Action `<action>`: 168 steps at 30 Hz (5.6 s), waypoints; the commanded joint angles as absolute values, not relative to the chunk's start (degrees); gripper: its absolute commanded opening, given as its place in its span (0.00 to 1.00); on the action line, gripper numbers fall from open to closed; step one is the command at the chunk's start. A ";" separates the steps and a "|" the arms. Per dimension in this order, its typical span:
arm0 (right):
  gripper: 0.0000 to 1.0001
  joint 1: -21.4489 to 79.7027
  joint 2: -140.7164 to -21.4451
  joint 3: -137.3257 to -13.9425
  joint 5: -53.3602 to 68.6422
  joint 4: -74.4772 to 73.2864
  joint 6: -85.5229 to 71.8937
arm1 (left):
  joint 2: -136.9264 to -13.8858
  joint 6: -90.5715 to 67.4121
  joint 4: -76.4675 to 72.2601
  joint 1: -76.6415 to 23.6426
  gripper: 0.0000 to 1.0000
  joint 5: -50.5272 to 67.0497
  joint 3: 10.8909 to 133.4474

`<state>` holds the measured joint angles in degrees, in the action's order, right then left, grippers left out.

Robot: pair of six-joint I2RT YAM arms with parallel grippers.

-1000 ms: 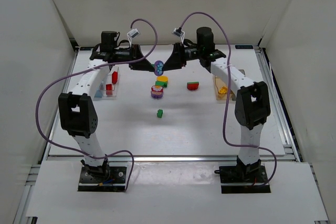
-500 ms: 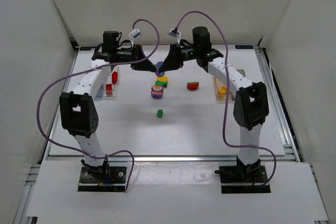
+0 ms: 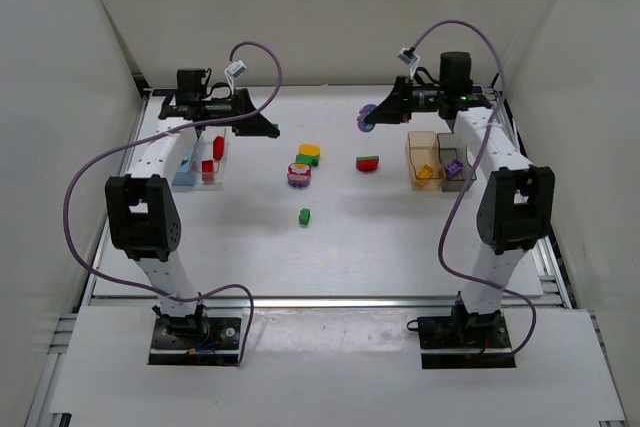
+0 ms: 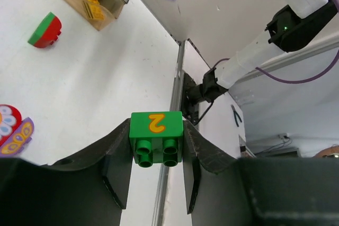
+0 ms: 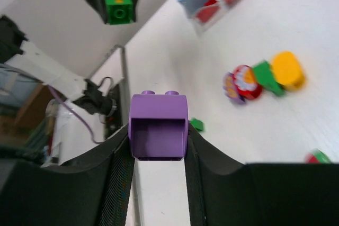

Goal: Sort the legos into containers by color

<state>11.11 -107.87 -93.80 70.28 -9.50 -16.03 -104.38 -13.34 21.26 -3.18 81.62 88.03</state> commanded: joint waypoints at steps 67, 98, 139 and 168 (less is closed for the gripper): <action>0.84 -5.28 -98.71 -88.51 17.93 -26.10 11.07 | -100.37 -1.58 41.04 7.73 0.10 3.27 90.78; 0.85 -5.19 -97.38 -87.36 19.51 -26.98 11.69 | -113.65 -0.26 41.40 11.87 0.82 1.84 102.22; 0.88 -5.36 -82.44 -75.15 20.39 -28.04 14.94 | -99.66 -1.82 49.83 -36.04 0.68 6.44 76.73; 0.88 -5.89 -80.07 -72.86 20.74 -28.92 15.91 | -111.53 -9.49 45.62 -36.39 0.55 6.50 82.88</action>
<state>-5.56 -81.19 -72.29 20.73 -29.06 15.27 -111.74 -9.06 46.83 -36.14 7.70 80.84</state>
